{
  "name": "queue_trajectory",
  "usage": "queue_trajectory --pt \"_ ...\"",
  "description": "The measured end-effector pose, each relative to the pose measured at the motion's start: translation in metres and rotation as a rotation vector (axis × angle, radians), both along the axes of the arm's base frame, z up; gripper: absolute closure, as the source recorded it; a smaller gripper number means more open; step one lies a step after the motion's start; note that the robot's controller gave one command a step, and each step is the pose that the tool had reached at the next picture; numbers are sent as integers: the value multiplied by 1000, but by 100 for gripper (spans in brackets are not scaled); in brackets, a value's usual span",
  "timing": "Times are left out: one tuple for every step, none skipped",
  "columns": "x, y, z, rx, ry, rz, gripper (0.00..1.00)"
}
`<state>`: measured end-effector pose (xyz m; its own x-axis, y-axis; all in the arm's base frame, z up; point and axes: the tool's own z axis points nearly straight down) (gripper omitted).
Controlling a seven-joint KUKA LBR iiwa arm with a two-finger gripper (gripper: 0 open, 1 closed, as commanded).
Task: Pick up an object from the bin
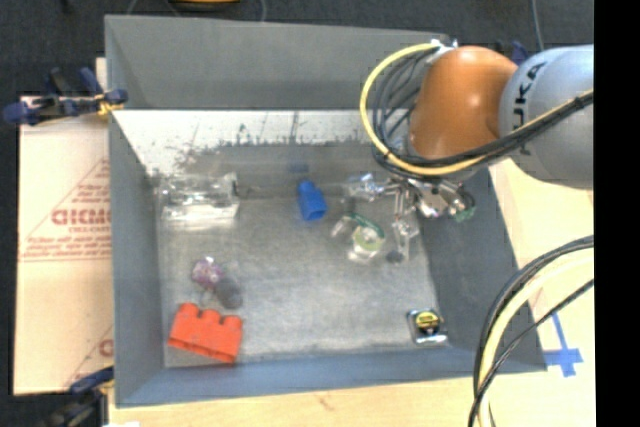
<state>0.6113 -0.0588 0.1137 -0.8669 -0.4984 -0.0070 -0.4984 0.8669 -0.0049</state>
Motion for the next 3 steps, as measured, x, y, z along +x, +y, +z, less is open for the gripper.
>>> queue_trajectory --pt "-5 -8 -42 2 -3 27 0" --pt "-1 -7 -36 3 -11 28 100" --pt "-25 -22 103 -4 -1 388 100"
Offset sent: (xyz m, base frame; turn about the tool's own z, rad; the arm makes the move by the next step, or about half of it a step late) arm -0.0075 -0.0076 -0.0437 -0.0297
